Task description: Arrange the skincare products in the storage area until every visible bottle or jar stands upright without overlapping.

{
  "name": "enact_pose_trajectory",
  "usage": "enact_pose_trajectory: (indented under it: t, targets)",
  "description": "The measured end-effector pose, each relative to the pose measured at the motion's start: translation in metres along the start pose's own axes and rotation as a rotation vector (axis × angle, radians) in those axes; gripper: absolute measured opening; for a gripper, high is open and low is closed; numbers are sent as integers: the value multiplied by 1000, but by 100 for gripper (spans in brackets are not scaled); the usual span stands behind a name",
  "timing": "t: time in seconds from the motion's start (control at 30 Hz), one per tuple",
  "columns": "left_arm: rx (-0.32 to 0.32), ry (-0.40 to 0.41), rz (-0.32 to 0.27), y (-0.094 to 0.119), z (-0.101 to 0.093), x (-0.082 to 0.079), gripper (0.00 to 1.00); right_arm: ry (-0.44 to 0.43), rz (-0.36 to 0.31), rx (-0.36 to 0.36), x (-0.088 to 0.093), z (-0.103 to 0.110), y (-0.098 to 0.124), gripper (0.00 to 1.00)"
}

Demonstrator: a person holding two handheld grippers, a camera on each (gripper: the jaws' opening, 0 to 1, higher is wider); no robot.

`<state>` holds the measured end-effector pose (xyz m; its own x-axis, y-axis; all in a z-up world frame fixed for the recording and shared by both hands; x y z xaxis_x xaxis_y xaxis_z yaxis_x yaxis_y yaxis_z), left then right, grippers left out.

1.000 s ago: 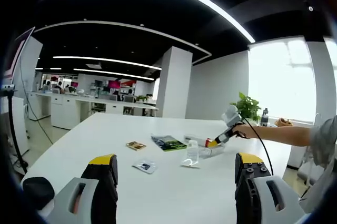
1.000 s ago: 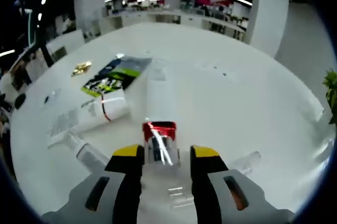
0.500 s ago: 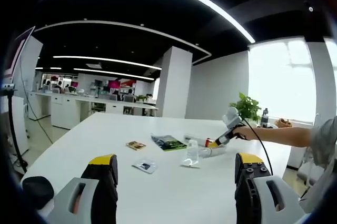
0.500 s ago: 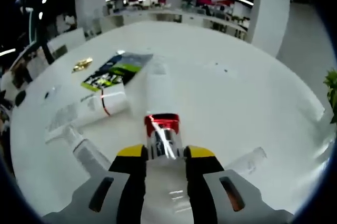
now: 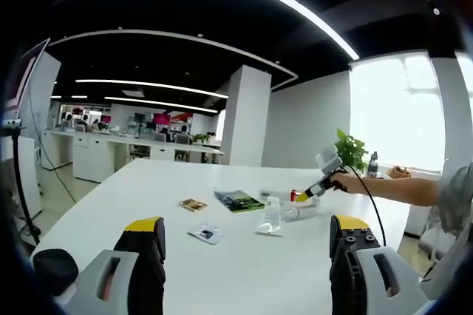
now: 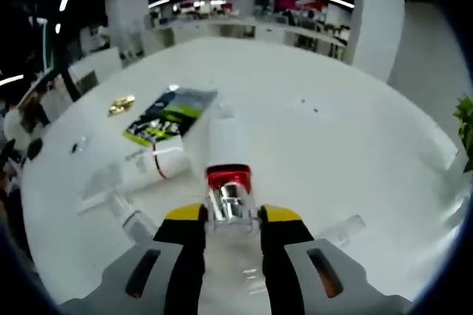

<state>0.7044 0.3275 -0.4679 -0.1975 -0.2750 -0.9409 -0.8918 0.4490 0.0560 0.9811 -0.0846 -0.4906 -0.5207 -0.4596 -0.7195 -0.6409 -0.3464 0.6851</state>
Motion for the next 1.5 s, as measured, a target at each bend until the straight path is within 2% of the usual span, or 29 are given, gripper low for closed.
enact_pose_trajectory:
  t: [0.53,0.87,0.93,0.97,1.0,1.27,1.5]
  targets:
    - [-4,2,-15,3,0,-2,95,39,-70,40,-52,-4,31,27]
    - [-1,8,-16,3,1,-1,95,80,-77,65,-80,1,44,26]
    - [-1,7,-17,2,1,-1,95,84,-81,69,-87,0,45,26]
    - [0,7,-17,2,1,-1,95,90,-83,71,-81,13,42,26]
    - [1,7,-17,2,1,-2,95,92,-83,74,-82,14,42,26]
    - [2,8,-18,2,0,0,95,101,-97,108,-112,7,30,26]
    - [2,8,-12,1,0,1,95,110,-174,161,-124,13,22,27]
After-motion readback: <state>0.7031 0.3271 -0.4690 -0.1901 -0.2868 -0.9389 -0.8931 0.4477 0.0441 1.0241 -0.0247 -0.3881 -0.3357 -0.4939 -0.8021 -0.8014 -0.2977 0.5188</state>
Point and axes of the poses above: the point that each gripper's makers call its tool centre point, and the gripper's own axes: y roughly backward along the fingers, z roughly to its left, x roughly out of its underside, the point moved 10 cm from there along y, roughly backward along the fingers, and after that the axes turned 8 degrees about y, right-handed, at the moved point
